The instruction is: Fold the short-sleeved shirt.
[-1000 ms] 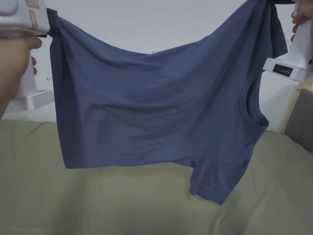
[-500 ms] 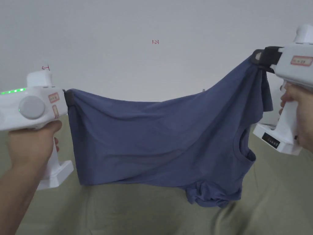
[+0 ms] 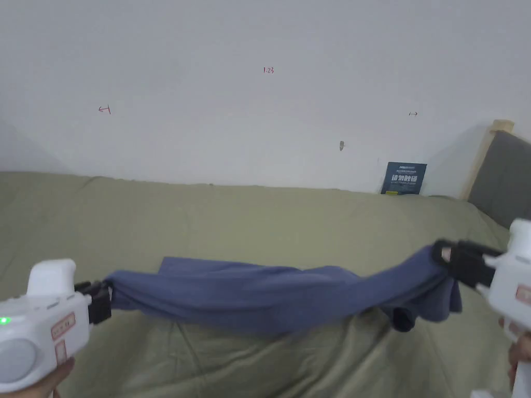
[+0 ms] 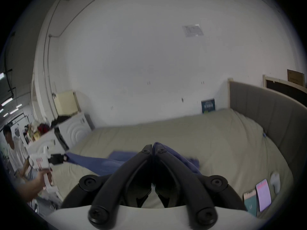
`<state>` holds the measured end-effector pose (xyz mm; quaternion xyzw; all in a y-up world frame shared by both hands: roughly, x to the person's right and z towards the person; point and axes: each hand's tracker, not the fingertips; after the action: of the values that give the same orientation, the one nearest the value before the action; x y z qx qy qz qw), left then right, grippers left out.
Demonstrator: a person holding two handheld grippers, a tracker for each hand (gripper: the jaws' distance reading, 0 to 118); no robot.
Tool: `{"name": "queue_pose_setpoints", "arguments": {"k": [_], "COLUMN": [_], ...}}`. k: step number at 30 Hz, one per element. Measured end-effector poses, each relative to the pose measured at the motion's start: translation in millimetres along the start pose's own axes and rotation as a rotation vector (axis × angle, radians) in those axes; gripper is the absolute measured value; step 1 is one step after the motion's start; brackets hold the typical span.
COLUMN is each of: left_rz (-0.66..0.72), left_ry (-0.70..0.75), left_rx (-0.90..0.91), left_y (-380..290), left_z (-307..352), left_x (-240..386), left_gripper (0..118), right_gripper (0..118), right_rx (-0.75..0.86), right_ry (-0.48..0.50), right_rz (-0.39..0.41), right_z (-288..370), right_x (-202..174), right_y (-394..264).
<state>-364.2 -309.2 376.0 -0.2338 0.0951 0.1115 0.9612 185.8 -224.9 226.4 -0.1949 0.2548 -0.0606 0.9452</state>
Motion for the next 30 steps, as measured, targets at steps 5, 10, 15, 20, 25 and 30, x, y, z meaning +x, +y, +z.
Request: {"name": "queue_pose_setpoints", "arguments": {"k": [5,10,15,20,25,30], "left_rz": [-0.049,-0.029,0.015,-0.021,-0.036,-0.099], "left_ry": [0.006,0.02,0.016,-0.055,-0.046,0.02], "left_rx": [-0.175,-0.269,-0.266,-0.181,-0.093,-0.082], "left_y": [-99,-149,-144,-121,-116,-137], "left_z": [20,29,30,84,161,187], "left_x": [-5,-9,-15,-3,26,45], "left_gripper": [0,1,108,115,115,21], "right_gripper": [2,2,81,118,117,14], "right_rx": [-0.216,-0.365,-0.342,-0.234,-0.169,-0.076], "right_ry": [-0.074,-0.147,-0.185,-0.124,-0.117,-0.174], "right_rz": [-0.008,-0.051,-0.087,-0.068,-0.003,0.052], "right_z": [27,42,44,78,129,158], "right_x": [8,18,28,8,-48,-84], "right_y": [-136,-226,-234,-207,-181,-189]}}
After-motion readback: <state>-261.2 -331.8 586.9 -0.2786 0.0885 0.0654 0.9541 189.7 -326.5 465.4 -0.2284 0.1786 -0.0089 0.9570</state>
